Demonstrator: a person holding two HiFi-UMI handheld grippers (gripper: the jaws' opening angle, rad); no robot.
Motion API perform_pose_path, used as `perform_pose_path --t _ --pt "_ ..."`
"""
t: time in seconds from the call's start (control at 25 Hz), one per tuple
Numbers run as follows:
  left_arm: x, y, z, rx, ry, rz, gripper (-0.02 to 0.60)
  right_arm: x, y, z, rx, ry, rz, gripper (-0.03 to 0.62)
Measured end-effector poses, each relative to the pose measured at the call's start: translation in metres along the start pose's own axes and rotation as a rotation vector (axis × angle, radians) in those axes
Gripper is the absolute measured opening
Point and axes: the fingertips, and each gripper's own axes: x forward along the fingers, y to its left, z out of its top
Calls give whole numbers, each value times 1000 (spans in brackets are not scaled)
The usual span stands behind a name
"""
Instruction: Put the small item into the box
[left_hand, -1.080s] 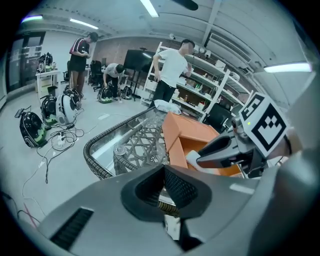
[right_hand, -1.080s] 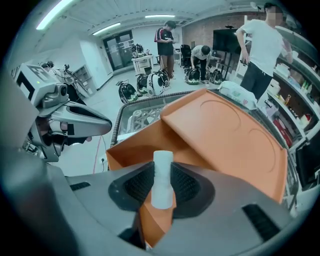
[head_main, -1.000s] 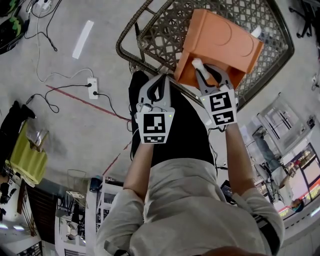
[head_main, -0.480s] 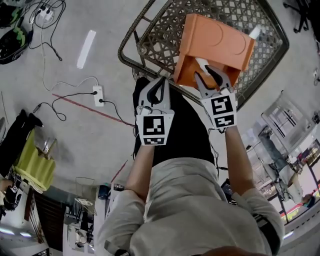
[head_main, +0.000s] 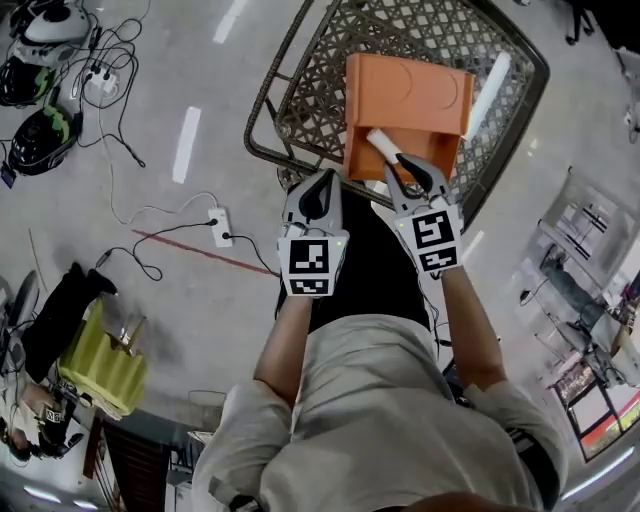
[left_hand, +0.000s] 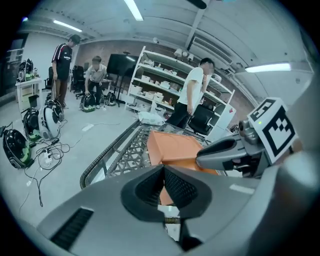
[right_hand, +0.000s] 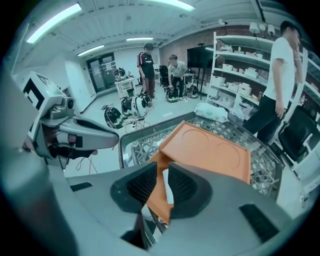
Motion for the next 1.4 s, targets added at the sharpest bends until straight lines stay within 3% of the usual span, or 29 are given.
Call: perform_pose_path --t 0.24,0.64,1.0,1.4 --pt "-10 -16 16 53 5 -70 9 -33 2 17 81 -85 -93 13" --pt "-39 -39 48 171 -2 -174 9 -91 2 37 290 -299 -267 3" --pt "-61 -74 77 254 -41 -256 9 -162 -5 45 345 -440 -423 3" --pt "-79 -122 103 323 -126 -251 9 -229 -15 47 291 -542 -441 3"
